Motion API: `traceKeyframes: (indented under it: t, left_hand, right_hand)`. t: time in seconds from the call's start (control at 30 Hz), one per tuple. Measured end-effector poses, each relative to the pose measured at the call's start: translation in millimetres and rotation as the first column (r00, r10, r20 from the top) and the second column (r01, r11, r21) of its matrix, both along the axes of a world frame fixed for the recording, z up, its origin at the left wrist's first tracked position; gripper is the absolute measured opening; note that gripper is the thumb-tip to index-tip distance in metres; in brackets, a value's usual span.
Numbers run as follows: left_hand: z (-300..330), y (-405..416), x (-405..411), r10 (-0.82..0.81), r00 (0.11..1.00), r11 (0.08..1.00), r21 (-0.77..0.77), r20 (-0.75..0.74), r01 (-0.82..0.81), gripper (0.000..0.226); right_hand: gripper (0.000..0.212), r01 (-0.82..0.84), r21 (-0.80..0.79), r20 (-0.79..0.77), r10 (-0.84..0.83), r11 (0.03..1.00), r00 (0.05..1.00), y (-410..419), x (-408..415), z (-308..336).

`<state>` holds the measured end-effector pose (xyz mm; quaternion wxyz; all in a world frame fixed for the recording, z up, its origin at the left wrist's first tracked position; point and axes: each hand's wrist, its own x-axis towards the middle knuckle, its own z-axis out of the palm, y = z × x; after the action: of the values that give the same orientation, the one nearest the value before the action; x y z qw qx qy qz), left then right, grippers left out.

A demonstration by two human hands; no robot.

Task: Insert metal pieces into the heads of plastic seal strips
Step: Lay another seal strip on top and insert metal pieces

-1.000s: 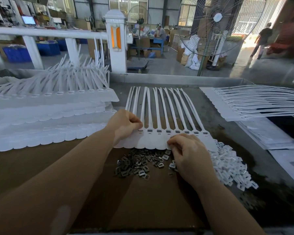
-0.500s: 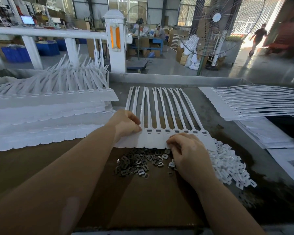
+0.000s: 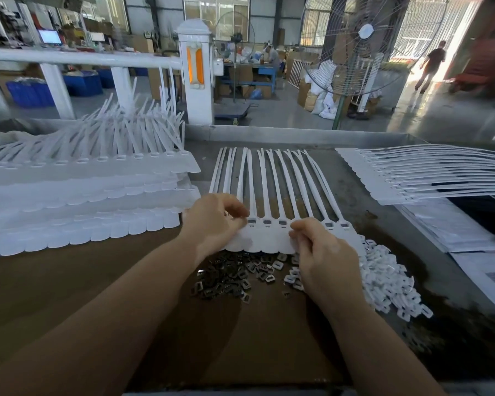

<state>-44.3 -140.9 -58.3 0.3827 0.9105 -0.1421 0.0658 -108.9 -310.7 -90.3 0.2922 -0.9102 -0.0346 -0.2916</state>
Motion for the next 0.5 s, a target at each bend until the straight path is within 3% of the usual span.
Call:
traceKeyframes:
  t: [0.17,0.2,0.3,0.5]
  left_hand:
    - [-0.9,-18.7,-24.9,-0.285,0.958,0.936,0.204,-0.037,0.286,0.013]
    - [-2.1,-21.8,-26.4,-0.301,0.954,0.914,0.281,-0.02,0.294,0.007]
    - [-5.4,-27.3,-27.0,-0.301,0.953,0.848,0.462,0.015,0.261,0.017]
    - [-10.5,-29.7,-27.5,-0.318,0.944,0.831,0.504,0.087,0.234,0.022]
  right_hand:
    - [0.013,0.005,0.009,0.0,-0.005,1.0,1.0,-0.9,-0.1,-1.4]
    - [0.013,0.002,0.012,-0.005,-0.002,1.0,1.0,-1.0,-0.2,-1.7]
    - [0.015,-0.009,0.019,-0.022,0.009,1.0,1.0,-1.0,-0.3,-2.4]
    - [0.015,-0.015,0.019,-0.043,0.016,1.0,0.999,-2.1,1.3,-3.8]
